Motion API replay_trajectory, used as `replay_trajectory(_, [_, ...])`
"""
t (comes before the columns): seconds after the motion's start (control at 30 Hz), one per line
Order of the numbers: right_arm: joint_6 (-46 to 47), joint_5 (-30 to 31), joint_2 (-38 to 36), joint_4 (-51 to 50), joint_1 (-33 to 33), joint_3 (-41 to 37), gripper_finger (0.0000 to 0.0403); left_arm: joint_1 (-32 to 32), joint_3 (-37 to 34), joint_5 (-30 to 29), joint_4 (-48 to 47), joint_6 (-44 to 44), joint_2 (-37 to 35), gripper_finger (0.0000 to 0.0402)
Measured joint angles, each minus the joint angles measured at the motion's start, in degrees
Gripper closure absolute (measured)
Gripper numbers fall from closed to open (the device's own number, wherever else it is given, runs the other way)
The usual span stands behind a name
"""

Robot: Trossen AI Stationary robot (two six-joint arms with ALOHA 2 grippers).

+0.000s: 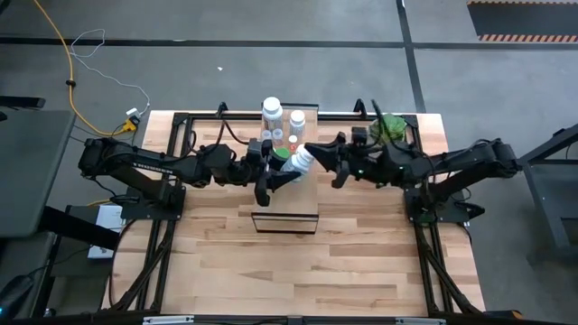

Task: Pick and place medicine bottles onto shelf by color
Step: Put the blue medicine bottle on the shelf

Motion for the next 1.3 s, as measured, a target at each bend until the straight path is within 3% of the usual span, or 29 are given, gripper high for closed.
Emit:
replay_trajectory(0.17, [1.1,-4.4,2.2,0.3,-0.1,0.1,0.0402,0.5,0.0,-0.7,-1.2,-1.0,0.1,0.0255])
replay_trajectory(0.67, [3.7,-1.0,5.5,-2.5,-0.2,0.4,0.0403,2.7,-0.2,-4.7,-3.7,-9.9,0.2,0.0254])
replay_trajectory(0.87, [5.9,-6.5,8.6,-8.0,0.3,-0.7,0.0403,3.4,0.4,-8.4,0.3,-10.0,-0.2,0.0254])
replay_trajectory(1.3, [-5.6,0.7,-5.0,-4.6,0.0,-0.1,0.0403,4.1,0.1,0.5,-2.1,-4.2,-0.9,0.0254])
